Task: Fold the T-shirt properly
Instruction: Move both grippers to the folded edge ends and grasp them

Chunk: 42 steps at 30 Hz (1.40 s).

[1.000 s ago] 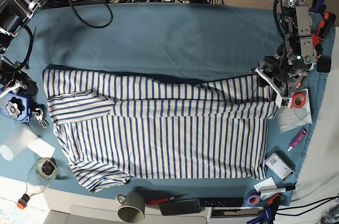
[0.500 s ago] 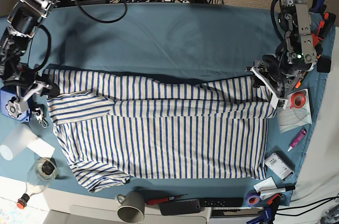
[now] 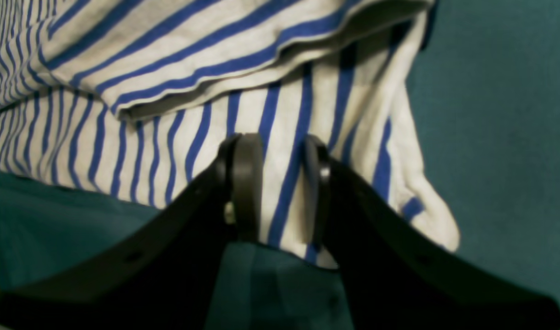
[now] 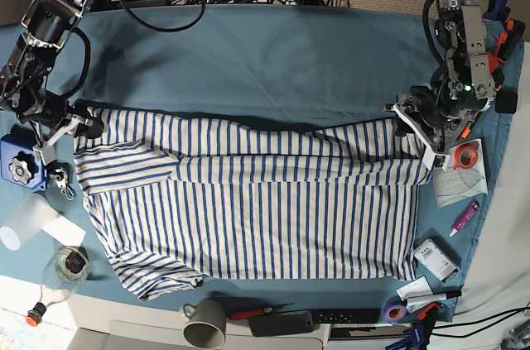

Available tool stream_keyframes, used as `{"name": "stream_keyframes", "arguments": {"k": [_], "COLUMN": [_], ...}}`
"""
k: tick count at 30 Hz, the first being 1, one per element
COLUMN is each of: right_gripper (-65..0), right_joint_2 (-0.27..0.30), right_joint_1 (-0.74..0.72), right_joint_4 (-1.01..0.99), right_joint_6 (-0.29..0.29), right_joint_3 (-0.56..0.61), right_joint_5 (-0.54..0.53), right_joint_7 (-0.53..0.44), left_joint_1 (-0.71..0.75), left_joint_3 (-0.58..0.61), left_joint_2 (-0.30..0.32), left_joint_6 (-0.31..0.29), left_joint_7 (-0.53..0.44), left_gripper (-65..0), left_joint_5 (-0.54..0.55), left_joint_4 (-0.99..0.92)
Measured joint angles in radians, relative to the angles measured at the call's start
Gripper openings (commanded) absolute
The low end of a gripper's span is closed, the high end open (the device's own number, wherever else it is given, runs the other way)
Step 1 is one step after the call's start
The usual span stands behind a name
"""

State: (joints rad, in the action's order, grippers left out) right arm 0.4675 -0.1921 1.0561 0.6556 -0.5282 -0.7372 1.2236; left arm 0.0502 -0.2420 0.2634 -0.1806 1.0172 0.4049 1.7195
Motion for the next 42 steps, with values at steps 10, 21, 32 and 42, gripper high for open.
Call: {"name": "stream_keyframes", "arguments": {"k": [10, 21, 32, 42], "right_gripper": [-52.3, -65.0, -65.0, -65.0], "right_joint_2": [-0.002, -0.055, -0.039, -0.041], "right_joint_1": [0.012, 0.006, 0.018, 0.021], "right_joint_4": [0.004, 0.012, 0.067, 0.111], "right_joint_6": [-0.058, -0.034, -0.036, -0.037], "right_joint_3": [-0.001, -0.009, -0.005, -0.002], "right_joint_5": [0.017, 0.106, 0.061, 0.078], "right_joint_7": [-0.041, -0.088, -0.017, 0.029], "left_joint_1": [0.000, 0.000, 0.000, 0.000], "left_joint_3": [0.000, 0.000, 0.000, 0.000], "left_joint_2": [0.000, 0.000, 0.000, 0.000], "left_joint_6": [0.000, 0.000, 0.000, 0.000], "left_joint_7": [0.000, 0.000, 0.000, 0.000], "left_gripper": [-34.9, -45.9, -60.3, -60.3], "left_joint_5": [0.000, -0.026, -0.026, -0.026], "left_joint_4": [0.000, 0.000, 0.000, 0.000]}}
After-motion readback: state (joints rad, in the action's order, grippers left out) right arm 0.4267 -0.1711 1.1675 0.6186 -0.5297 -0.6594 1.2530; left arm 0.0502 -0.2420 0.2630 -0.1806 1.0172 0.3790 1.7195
